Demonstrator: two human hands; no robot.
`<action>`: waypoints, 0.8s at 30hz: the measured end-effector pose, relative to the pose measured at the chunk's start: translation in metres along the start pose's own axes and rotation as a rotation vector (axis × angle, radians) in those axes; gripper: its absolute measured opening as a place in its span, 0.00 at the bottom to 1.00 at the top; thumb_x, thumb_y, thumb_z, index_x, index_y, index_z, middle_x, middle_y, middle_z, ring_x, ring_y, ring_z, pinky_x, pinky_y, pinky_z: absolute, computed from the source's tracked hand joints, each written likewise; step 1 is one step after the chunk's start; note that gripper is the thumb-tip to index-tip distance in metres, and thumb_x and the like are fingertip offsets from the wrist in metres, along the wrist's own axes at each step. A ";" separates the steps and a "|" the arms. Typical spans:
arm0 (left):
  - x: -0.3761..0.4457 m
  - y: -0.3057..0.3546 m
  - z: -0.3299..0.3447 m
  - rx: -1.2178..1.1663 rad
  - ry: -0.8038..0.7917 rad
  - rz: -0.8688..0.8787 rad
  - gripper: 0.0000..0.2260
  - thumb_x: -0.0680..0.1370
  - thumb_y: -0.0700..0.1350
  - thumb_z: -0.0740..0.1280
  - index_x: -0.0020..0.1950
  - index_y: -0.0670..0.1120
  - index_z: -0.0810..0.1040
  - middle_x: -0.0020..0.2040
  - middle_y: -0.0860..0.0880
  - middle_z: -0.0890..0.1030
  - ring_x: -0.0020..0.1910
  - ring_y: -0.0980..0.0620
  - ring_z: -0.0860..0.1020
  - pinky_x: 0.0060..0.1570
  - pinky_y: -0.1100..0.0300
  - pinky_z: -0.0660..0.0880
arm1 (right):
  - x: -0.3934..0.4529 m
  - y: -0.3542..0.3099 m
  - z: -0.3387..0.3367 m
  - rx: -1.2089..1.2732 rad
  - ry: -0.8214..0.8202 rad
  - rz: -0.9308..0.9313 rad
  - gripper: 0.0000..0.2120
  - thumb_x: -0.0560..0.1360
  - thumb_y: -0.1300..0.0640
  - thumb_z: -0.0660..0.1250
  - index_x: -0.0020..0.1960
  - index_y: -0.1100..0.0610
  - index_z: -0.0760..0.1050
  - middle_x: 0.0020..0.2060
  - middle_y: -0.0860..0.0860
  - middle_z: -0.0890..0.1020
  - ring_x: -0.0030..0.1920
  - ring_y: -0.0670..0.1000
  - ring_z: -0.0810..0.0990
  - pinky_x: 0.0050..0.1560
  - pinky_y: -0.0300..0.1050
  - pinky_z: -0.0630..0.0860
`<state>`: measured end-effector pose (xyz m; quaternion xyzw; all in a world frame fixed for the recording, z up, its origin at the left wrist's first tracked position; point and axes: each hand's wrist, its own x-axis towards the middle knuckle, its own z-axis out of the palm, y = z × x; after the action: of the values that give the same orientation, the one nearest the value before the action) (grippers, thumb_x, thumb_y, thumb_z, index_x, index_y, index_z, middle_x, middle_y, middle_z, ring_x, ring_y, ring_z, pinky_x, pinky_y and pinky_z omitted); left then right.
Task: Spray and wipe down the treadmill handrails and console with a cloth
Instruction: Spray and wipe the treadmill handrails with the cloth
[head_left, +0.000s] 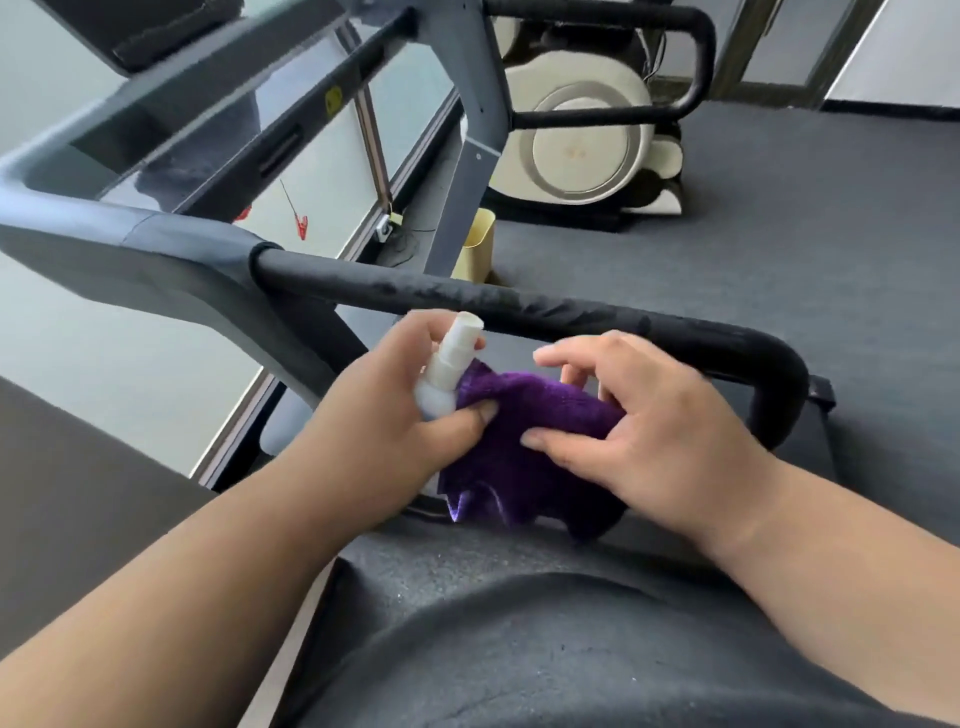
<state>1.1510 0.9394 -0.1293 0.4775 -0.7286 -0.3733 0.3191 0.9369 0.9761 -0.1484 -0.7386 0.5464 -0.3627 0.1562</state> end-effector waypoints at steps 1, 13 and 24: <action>0.005 0.008 0.001 0.018 0.009 0.018 0.17 0.73 0.46 0.74 0.51 0.64 0.71 0.43 0.66 0.79 0.39 0.65 0.77 0.36 0.73 0.72 | 0.002 -0.004 -0.010 -0.052 0.043 -0.015 0.25 0.67 0.46 0.79 0.62 0.48 0.78 0.45 0.41 0.77 0.43 0.33 0.73 0.47 0.24 0.66; 0.099 0.052 0.031 0.582 0.074 0.074 0.16 0.76 0.50 0.65 0.62 0.54 0.66 0.47 0.52 0.79 0.46 0.44 0.78 0.46 0.46 0.77 | 0.070 0.019 -0.032 -0.587 0.178 0.151 0.17 0.73 0.50 0.73 0.60 0.49 0.77 0.56 0.50 0.77 0.59 0.59 0.74 0.60 0.56 0.67; 0.074 0.038 0.020 0.334 0.254 -0.042 0.19 0.77 0.52 0.69 0.65 0.58 0.67 0.50 0.63 0.76 0.45 0.58 0.76 0.40 0.63 0.68 | 0.057 -0.003 0.005 -0.682 -0.174 0.124 0.43 0.72 0.24 0.55 0.79 0.47 0.54 0.76 0.55 0.63 0.73 0.60 0.63 0.74 0.62 0.56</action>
<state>1.0918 0.8848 -0.0995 0.5821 -0.7241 -0.1905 0.3171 0.9504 0.9236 -0.1288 -0.7418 0.6644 -0.0851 -0.0314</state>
